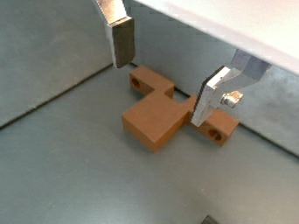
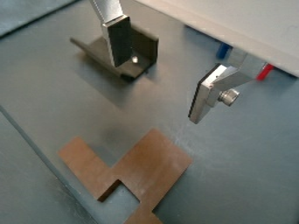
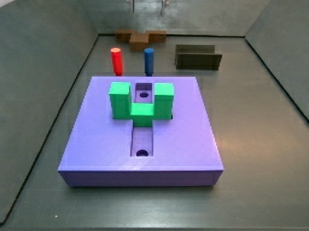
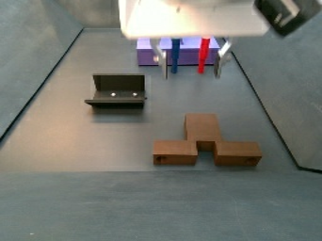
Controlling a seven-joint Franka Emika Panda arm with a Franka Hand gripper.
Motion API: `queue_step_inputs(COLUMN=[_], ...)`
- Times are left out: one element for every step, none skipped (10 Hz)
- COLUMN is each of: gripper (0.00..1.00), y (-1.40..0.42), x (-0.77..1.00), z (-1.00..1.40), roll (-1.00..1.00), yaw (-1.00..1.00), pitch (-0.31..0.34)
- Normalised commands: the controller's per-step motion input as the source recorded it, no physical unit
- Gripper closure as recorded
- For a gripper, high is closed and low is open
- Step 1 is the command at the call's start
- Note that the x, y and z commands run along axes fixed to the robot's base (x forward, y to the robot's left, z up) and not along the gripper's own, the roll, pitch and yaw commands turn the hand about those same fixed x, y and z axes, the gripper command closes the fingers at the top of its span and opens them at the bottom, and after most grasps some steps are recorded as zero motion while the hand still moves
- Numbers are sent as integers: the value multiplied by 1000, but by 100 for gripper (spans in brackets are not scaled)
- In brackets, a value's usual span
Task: Pick up the brown object. Move up. Place the brown object on the fixture. Regrasp the brown object. Move to above the board. Insert the brown object.
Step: Pick up the brown object.
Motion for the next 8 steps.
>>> queue_step_inputs(gripper=[0, 0, 0, 0, 0, 0, 0, 0], y=[123, 297, 317, 289, 220, 146, 0, -17], x=[-151, -200, -189, -143, -43, 0, 51, 140], z=[-677, -600, -417, -354, -349, -337, -251, -269], roll=[-31, -294, -377, -400, -396, -284, 0, 41], yaw=[0, 0, 0, 0, -3, -60, -17, -43], pitch=[-16, -94, -147, -161, -170, -101, 0, 66])
